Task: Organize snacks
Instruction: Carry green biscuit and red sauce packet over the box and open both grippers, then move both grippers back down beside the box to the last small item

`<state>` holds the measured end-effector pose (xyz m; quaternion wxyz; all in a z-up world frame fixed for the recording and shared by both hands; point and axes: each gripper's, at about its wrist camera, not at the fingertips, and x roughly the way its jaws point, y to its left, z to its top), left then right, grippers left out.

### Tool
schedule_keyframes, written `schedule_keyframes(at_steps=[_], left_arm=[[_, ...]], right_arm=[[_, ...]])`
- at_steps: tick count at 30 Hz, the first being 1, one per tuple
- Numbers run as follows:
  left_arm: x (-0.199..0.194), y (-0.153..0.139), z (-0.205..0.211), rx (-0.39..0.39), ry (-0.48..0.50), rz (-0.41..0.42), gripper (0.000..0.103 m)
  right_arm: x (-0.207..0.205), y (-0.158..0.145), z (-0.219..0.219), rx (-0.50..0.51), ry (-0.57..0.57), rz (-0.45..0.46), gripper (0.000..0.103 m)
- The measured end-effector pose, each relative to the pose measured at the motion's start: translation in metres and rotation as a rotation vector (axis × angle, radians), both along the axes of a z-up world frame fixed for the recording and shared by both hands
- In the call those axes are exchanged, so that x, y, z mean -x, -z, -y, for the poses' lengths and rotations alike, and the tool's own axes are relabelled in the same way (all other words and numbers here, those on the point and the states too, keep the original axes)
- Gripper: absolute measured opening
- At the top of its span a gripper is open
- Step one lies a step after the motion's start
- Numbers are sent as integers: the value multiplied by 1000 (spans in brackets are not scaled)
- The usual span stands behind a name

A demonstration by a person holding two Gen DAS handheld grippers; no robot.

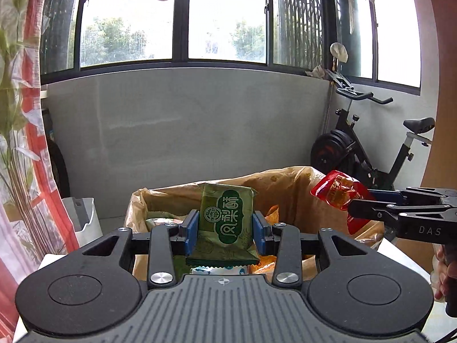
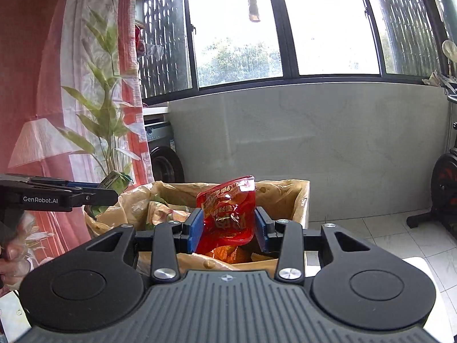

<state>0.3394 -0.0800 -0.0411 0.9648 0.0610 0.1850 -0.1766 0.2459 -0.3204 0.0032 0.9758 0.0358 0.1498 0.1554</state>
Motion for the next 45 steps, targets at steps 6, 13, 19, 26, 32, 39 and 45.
schedule_keyframes(at_steps=[6, 13, 19, 26, 32, 39, 45], left_arm=[[-48, 20, 24, -43, -3, -63, 65], [-30, 25, 3, 44, 8, -82, 66], [17, 27, -25, 99, 94, -92, 58], [60, 50, -53, 168, 131, -143, 53], [65, 98, -49, 170, 174, -278, 52], [29, 175, -18, 139, 147, -492, 34], [-5, 201, 15, 132, 162, -535, 34]], right_arm=[[-46, 16, -3, 15, 89, -102, 48], [-19, 23, 15, -47, 46, -70, 58], [34, 26, 23, -56, 28, 28, 58], [77, 44, 19, -57, 35, 35, 58], [79, 78, 1, 17, -13, -61, 57], [53, 134, -15, 105, -69, -232, 34], [28, 168, -32, 215, -136, -327, 32]])
